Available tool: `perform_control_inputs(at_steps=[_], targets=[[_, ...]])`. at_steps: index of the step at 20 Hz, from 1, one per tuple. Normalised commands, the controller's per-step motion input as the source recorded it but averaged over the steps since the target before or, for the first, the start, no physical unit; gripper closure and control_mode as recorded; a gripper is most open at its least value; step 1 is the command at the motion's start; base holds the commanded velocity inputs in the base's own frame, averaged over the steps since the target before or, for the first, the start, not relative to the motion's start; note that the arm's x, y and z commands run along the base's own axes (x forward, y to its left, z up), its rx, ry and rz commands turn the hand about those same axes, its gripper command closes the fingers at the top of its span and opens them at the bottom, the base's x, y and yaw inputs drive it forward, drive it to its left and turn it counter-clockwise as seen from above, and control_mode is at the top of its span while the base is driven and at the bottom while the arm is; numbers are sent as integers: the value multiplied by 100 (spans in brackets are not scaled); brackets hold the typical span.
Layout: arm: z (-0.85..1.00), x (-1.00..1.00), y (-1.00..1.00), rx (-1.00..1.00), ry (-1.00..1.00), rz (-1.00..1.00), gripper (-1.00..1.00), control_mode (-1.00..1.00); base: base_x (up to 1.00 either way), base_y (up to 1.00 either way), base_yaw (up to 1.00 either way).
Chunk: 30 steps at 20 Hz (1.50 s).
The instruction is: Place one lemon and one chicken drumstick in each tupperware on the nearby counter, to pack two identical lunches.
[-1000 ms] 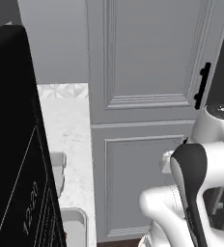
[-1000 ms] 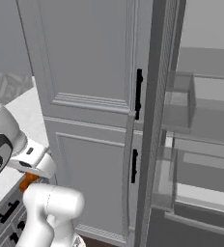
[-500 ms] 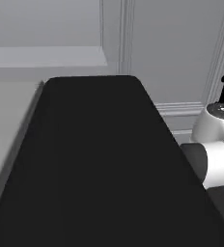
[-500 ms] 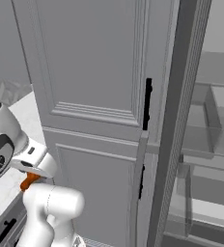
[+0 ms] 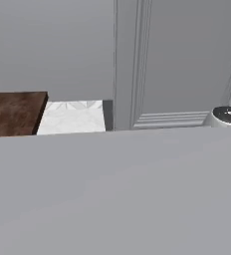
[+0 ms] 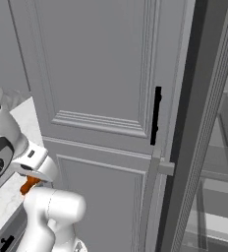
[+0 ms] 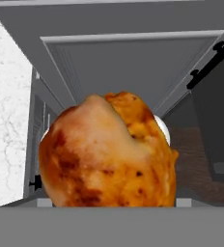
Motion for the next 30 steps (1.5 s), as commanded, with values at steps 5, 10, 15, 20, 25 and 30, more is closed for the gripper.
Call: perform_control_inputs(at_steps=[5, 10, 15, 20, 25, 30], targets=[[0, 0, 0, 0, 0, 0, 100, 100, 26, 25, 7], [0, 26, 63, 0, -3, 23, 100, -100, 0, 0, 0], [-3, 8, 98, 0, -10, 19, 100, -100, 0, 0, 0], [-29, 32, 100, 0, -4, 16, 100, -100, 0, 0, 0], [-57, 33, 100, 0, 0, 18, 100, -100, 0, 0, 0], [-55, 60, 100, 3, 0, 18, 100, -100, 0, 0, 0]])
